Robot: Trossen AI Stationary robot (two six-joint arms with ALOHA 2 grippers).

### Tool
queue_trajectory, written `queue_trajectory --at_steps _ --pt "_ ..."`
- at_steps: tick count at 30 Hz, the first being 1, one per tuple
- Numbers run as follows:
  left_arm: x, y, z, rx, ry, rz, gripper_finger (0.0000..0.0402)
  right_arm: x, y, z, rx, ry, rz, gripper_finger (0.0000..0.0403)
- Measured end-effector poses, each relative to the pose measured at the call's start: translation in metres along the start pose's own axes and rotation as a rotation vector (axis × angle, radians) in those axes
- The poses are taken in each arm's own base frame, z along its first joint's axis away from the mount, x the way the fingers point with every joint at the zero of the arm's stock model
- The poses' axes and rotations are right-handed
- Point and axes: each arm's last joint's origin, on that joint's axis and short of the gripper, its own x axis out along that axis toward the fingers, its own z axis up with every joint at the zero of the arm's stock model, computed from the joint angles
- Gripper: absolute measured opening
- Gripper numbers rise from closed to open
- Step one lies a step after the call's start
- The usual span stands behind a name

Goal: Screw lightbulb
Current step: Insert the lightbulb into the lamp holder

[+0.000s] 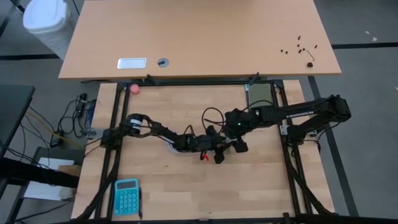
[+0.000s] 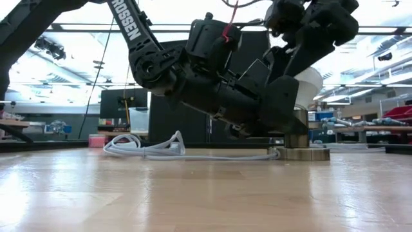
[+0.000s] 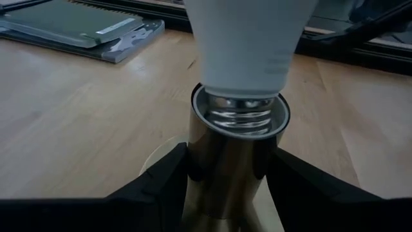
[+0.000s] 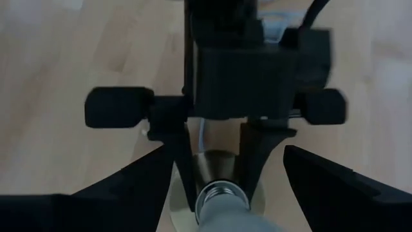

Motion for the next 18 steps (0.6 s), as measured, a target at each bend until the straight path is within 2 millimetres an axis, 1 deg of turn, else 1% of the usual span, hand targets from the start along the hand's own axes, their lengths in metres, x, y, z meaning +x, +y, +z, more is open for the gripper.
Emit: queue_trajectory --at_steps 7,14,18 --pt "0.001 0.004 0.001 0.011 -0.001 0.007 0.0198 -0.022 0.002 0.000 0.014 -0.050 -0.043 0.0307" --pt "0.002 0.007 0.001 0.022 -0.004 0.020 0.0198 -0.048 0.007 -0.014 0.086 0.018 -0.103 0.0307" --pt "0.003 0.011 0.002 0.035 -0.004 0.032 0.0198 -0.055 0.012 -0.017 0.075 0.030 -0.122 0.0305"
